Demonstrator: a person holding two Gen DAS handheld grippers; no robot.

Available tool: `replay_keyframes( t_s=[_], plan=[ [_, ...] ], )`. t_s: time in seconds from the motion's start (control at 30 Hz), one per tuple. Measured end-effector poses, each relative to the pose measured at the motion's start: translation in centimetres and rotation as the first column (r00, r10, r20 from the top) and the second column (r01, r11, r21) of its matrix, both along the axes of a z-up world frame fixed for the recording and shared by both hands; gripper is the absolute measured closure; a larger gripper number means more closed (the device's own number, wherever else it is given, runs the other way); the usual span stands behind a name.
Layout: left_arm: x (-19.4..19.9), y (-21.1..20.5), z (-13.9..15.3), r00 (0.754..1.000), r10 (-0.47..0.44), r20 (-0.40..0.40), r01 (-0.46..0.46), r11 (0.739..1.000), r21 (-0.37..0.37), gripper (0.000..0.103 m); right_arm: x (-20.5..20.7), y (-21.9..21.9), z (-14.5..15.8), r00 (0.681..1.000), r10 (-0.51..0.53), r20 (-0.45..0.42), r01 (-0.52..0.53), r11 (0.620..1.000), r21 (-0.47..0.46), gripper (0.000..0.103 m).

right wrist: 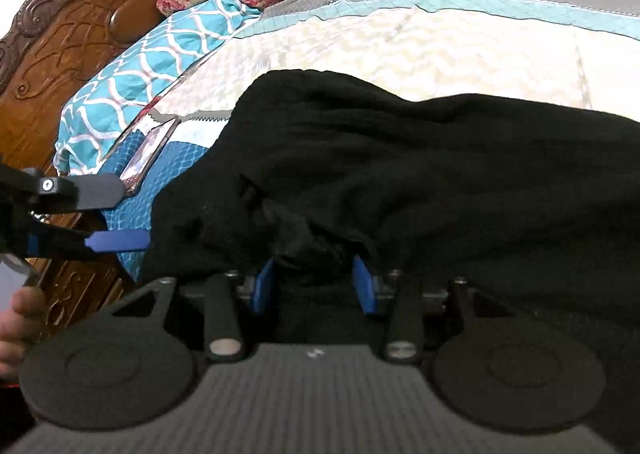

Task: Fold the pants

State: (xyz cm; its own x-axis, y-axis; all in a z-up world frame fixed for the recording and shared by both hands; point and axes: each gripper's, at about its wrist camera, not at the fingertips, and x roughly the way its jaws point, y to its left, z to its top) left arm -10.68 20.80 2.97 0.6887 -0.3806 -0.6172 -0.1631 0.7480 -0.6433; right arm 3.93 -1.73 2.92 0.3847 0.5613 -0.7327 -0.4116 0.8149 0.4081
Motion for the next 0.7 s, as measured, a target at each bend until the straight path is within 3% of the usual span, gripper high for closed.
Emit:
replay_keyframes(
  t_s=[0.3, 0.47, 0.7],
  plan=[
    [0.4, -0.5, 0.5, 0.999, -0.042, 0.034, 0.042, 0.999, 0.001, 0.000, 0.2, 0.0, -0.1, 1.000, -0.021, -0.002, 0.021, 1.000, 0.009, 0.057],
    [2.1, -2.1, -0.3, 0.994, -0.113, 0.010, 0.112, 0.992, 0.054, 0.000, -0.4, -0.4, 2.2, 0.999, -0.004, 0.033, 0.003, 1.000, 0.019, 0.056],
    [4.0, -3.1, -1.5, 0.984, -0.176, -0.004, 0.176, 0.982, 0.063, 0.000, -2.0, -1.7, 4.0, 0.996, -0.005, 0.091, 0.001, 0.999, 0.048, 0.056]
  ],
)
